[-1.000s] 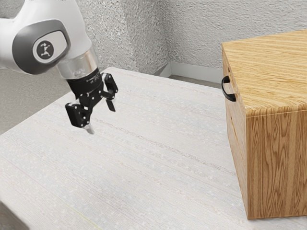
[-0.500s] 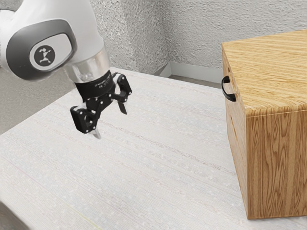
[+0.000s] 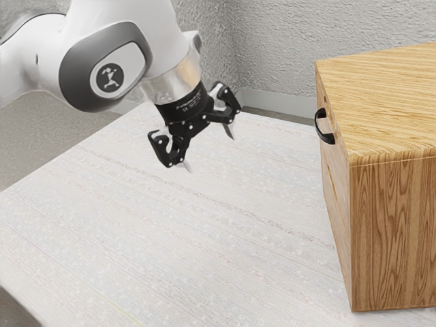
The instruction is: Pull the drawer handle with one arm to open the drawer
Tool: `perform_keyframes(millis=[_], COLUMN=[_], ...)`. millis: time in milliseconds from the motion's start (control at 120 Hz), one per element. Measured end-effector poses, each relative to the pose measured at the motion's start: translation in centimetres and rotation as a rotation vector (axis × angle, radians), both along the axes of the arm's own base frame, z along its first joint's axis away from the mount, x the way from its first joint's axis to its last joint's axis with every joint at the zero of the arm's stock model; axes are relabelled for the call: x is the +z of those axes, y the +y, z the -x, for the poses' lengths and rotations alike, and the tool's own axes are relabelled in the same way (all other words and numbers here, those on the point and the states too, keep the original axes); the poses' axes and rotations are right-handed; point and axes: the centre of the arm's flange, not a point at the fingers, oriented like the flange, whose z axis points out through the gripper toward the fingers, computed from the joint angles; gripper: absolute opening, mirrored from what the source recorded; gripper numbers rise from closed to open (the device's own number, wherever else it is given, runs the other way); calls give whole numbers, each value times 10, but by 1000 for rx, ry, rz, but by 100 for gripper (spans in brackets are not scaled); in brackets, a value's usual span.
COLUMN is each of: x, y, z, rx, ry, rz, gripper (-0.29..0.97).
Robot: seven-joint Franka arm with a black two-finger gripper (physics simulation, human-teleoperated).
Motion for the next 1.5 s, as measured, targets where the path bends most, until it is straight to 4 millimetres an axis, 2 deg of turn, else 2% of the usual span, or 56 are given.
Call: perform_keyframes(millis=[333,542,608,758,850,1100,1250,1400,1500], x=[3,0,-8,-17,-11,-9,-8,-8,-9], y=[-16,-27,-28,-42,-47,-47,-38,-48,-54], z=[-6,-10,-9,-21,-33,-60,-65,-63,-63], rx=[-139,-209,-227,-290,-317,-349,-345,-378,-370], ry=[-56,-74,-79,-130,-178,-239,-251,-256,-254], rz=[-25,-38,-51,-58,-50,-47,-56,-51,24], gripper=[68,68,68,68,68,68,68,68,68])
